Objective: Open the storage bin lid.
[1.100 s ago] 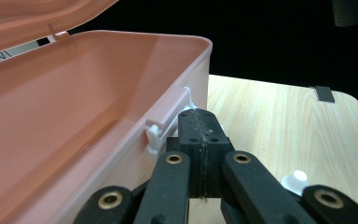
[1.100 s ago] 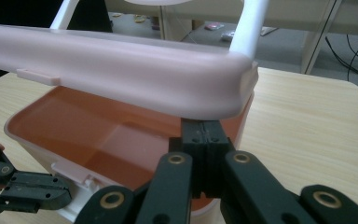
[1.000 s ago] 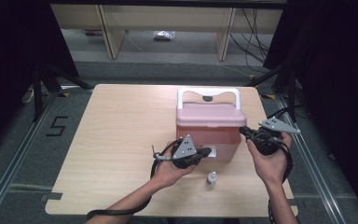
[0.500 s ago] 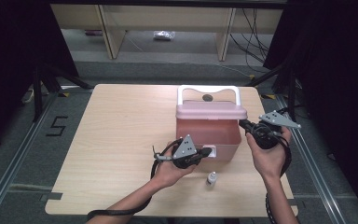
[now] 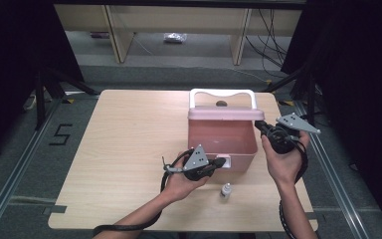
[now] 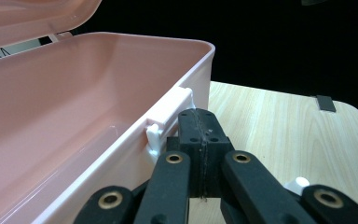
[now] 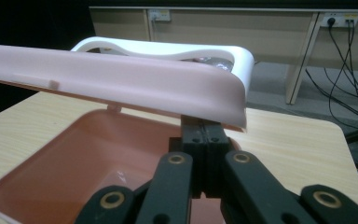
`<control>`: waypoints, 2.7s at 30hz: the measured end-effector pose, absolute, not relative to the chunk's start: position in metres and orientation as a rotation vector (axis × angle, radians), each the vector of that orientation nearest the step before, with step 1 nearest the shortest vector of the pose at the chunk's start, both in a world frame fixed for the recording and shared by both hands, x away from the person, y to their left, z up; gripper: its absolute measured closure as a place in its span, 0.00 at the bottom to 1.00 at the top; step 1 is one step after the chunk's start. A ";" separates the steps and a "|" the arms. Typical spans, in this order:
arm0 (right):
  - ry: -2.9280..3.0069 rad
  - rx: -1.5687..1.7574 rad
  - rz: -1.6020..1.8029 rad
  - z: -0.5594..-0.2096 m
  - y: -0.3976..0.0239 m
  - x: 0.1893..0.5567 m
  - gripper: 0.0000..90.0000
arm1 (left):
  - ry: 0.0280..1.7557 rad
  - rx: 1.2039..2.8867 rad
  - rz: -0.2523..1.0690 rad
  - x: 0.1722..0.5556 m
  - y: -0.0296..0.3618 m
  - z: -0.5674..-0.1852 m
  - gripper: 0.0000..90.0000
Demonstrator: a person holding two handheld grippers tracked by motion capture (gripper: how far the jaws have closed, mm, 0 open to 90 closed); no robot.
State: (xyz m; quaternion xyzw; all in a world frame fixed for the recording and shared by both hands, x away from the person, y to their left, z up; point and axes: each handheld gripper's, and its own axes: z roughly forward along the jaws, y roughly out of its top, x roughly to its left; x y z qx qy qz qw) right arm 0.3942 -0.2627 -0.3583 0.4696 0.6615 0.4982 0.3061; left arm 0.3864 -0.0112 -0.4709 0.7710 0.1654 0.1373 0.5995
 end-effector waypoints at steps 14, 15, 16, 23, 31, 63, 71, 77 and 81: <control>1.700 1.246 1.339 -0.352 -0.259 0.404 1.00 | 0.390 1.783 0.317 0.386 -0.011 -0.471 1.00; 1.702 1.216 1.335 -0.352 -0.259 0.406 1.00 | 0.390 1.782 0.317 0.386 -0.011 -0.471 1.00; 1.694 1.212 1.331 -0.352 -0.259 0.406 1.00 | 0.390 1.783 0.317 0.386 -0.011 -0.471 1.00; 1.664 1.229 1.338 -0.351 -0.257 0.411 1.00 | 0.394 1.780 0.313 0.386 -0.011 -0.472 1.00; 1.645 1.223 1.339 -0.349 -0.256 0.418 1.00 | 0.398 1.786 0.309 0.386 -0.011 -0.471 1.00; 1.599 1.215 1.321 -0.349 -0.248 0.439 1.00 | 0.411 1.769 0.299 0.386 -0.011 -0.473 1.00; 1.589 1.231 1.309 -0.346 -0.248 0.443 1.00 | 0.411 1.767 0.294 0.386 -0.011 -0.473 1.00; 1.590 1.224 1.303 -0.345 -0.248 0.445 1.00 | 0.409 1.771 0.293 0.387 -0.011 -0.472 1.00; 1.586 1.231 1.300 -0.344 -0.248 0.446 1.00 | 0.409 1.771 0.293 0.387 -0.011 -0.472 1.00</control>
